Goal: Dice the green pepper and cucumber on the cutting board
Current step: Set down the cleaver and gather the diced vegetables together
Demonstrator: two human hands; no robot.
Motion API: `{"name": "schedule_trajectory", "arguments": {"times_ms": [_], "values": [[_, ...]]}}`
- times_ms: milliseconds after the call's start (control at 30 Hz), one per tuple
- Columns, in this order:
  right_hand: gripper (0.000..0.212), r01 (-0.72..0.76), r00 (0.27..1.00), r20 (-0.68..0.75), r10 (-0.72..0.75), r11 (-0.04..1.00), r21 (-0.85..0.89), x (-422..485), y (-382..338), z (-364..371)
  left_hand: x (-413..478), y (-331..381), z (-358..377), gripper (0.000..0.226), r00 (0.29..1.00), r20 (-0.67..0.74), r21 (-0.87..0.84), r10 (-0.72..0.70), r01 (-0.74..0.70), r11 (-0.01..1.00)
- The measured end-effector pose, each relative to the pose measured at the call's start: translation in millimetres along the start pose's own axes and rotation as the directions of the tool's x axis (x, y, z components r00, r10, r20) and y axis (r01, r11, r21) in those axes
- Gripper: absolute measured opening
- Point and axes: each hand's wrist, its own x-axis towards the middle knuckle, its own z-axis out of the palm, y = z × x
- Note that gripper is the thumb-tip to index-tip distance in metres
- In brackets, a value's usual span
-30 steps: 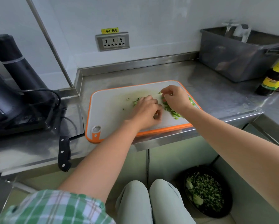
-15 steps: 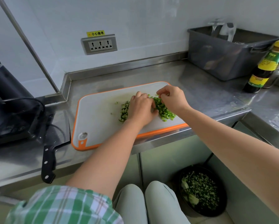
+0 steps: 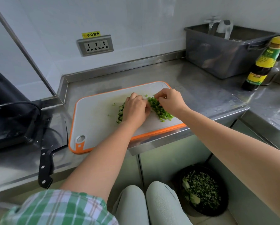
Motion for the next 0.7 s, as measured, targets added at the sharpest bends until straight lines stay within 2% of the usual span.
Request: {"name": "schedule_trajectory", "arguments": {"times_ms": [133, 300, 400, 500, 700], "values": [[0.032, 0.04, 0.999, 0.003, -0.04, 0.997, -0.065, 0.2, -3.4, 1.5, -6.3, -16.1, -3.3, 0.014, 0.998, -0.061, 0.156, -0.011, 0.021, 0.988], [0.02, 0.174, 0.982, 0.126, -0.144, 0.945, -0.275, -3.2, -10.7, 12.7, -11.7, -21.3, -11.0, 0.02, 0.996, -0.031, 0.102, -0.089, 0.091, 0.991], [0.02, 0.186, 0.982, 0.11, -0.154, 0.898, -0.4, -6.7, -11.0, 13.0, -9.2, -13.2, -8.0, 0.024, 0.999, -0.013, 0.003, -0.04, 0.041, 0.999], [0.021, 0.184, 0.983, 0.1, -0.156, 0.89, -0.418, -8.2, -9.7, 8.2, -6.5, -10.3, -3.6, 0.024, 0.998, 0.061, 0.022, -0.009, 0.008, 1.0], [0.017, 0.217, 0.976, 0.14, -0.169, 0.838, -0.5, -8.0, -12.6, 11.7, -9.7, -31.3, -8.0, 0.017, 0.991, -0.036, 0.081, -0.129, 0.132, 0.988]]}}
